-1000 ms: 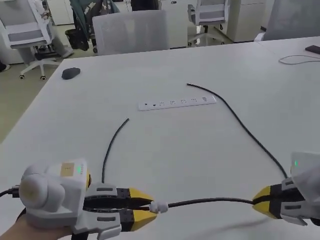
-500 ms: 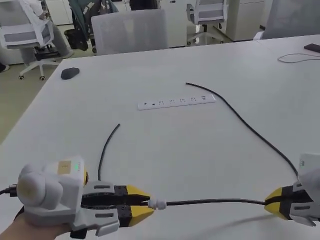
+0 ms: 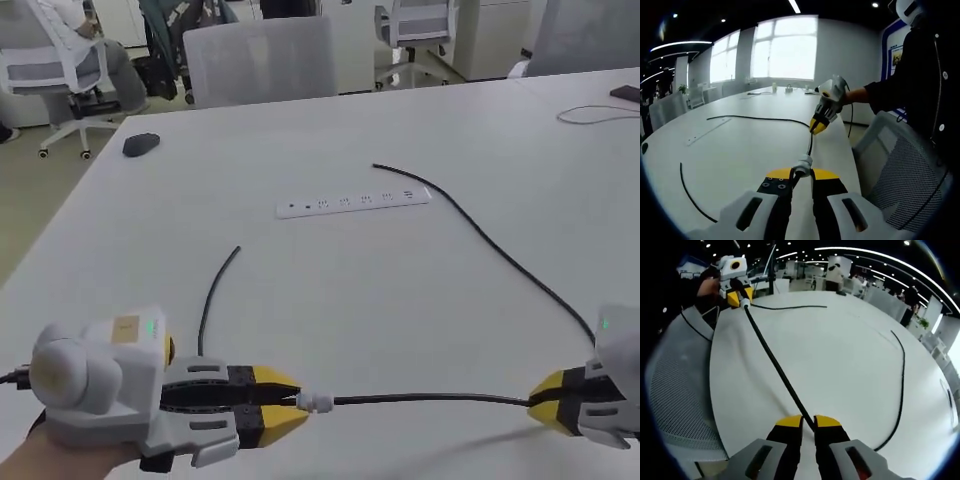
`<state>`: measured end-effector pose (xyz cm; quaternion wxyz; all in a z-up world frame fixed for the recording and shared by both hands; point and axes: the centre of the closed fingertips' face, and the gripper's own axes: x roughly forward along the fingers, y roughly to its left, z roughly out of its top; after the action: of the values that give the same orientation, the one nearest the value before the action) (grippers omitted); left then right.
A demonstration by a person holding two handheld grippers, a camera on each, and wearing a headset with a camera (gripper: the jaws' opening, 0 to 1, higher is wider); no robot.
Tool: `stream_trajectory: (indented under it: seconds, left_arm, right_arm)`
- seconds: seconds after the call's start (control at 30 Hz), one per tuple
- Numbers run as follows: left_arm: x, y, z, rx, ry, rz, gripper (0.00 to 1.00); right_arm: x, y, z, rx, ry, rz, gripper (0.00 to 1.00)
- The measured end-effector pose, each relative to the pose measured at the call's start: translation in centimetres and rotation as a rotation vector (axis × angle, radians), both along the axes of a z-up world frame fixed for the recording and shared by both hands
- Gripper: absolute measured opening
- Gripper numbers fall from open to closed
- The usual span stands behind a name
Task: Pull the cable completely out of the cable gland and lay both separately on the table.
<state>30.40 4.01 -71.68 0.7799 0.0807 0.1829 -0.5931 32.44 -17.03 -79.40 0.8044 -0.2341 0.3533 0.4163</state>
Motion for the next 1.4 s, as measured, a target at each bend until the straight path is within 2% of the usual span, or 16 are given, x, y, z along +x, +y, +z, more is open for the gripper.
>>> stream_trajectory:
  seconds: [0.03, 0.1, 0.17, 0.2, 0.33, 0.4, 0.43, 0.5, 0.63, 0.67, 0.9, 1.07, 1.13, 1.27, 1.37, 1.4]
  left_arm:
    - [0.0, 0.0, 0.0, 0.000, 0.000, -0.002, 0.14]
    - [-0.1, -0.2, 0.0, 0.001, -0.002, -0.007, 0.14]
    - [-0.1, -0.3, 0.0, 0.004, -0.003, -0.010, 0.14]
    - [-0.2, -0.3, -0.1, 0.005, -0.003, -0.013, 0.14]
    - [-0.3, -0.6, -0.1, 0.010, -0.004, -0.022, 0.14]
    - [-0.3, -0.7, -0.1, 0.010, -0.004, -0.024, 0.14]
    - [-0.3, -0.8, 0.0, 0.009, -0.005, -0.027, 0.14]
    - [-0.4, -0.9, 0.0, 0.015, -0.008, -0.032, 0.14]
    - [-0.4, -1.0, 0.0, 0.017, -0.009, -0.039, 0.14]
    - [-0.4, -1.0, 0.1, 0.019, -0.012, -0.038, 0.14]
    - [-0.5, -1.2, 0.2, 0.024, -0.016, -0.047, 0.14]
    - [-0.6, -1.3, 0.2, 0.026, -0.017, -0.049, 0.14]
    - [-0.7, -1.4, 0.4, 0.017, -0.010, -0.052, 0.14]
    - [-0.9, -1.4, 0.2, 0.032, -0.011, -0.062, 0.14]
    - [-1.1, -1.5, 0.1, 0.033, -0.005, -0.069, 0.14]
    - [-1.1, -1.6, 0.1, 0.027, -0.002, -0.071, 0.14]
  right_arm:
    - [0.2, 0.2, 0.3, 0.013, -0.006, -0.002, 0.05]
    - [0.4, 0.7, 0.6, 0.040, 0.001, -0.012, 0.16]
    - [0.4, 1.8, 1.2, 0.077, 0.003, 0.004, 0.26]
    - [0.3, 2.4, 1.5, 0.086, 0.001, 0.020, 0.27]
    - [-0.6, 7.2, 3.9, 0.170, -0.023, 0.119, 0.30]
    - [-0.7, 8.9, 4.7, 0.194, -0.039, 0.151, 0.30]
    - [-1.1, 10.2, 5.0, 0.207, -0.037, 0.201, 0.29]
    - [-1.6, 12.2, 5.7, 0.232, -0.042, 0.246, 0.29]
    - [-1.9, 14.9, 6.4, 0.252, -0.054, 0.302, 0.27]
    - [-2.1, 15.5, 6.3, 0.253, -0.038, 0.315, 0.26]
    - [-2.6, 17.6, 6.6, 0.255, -0.034, 0.373, 0.16]
    - [-3.1, 18.1, 6.6, 0.253, -0.025, 0.407, 0.03]
    - [-3.2, 18.1, 6.5, 0.250, -0.019, 0.408, 0.00]
    - [-3.5, 18.2, 6.1, 0.233, -0.015, 0.426, 0.00]
    - [-3.9, 18.3, 6.0, 0.222, -0.045, 0.468, 0.00]
    - [-3.8, 18.5, 6.3, 0.224, -0.090, 0.497, 0.00]
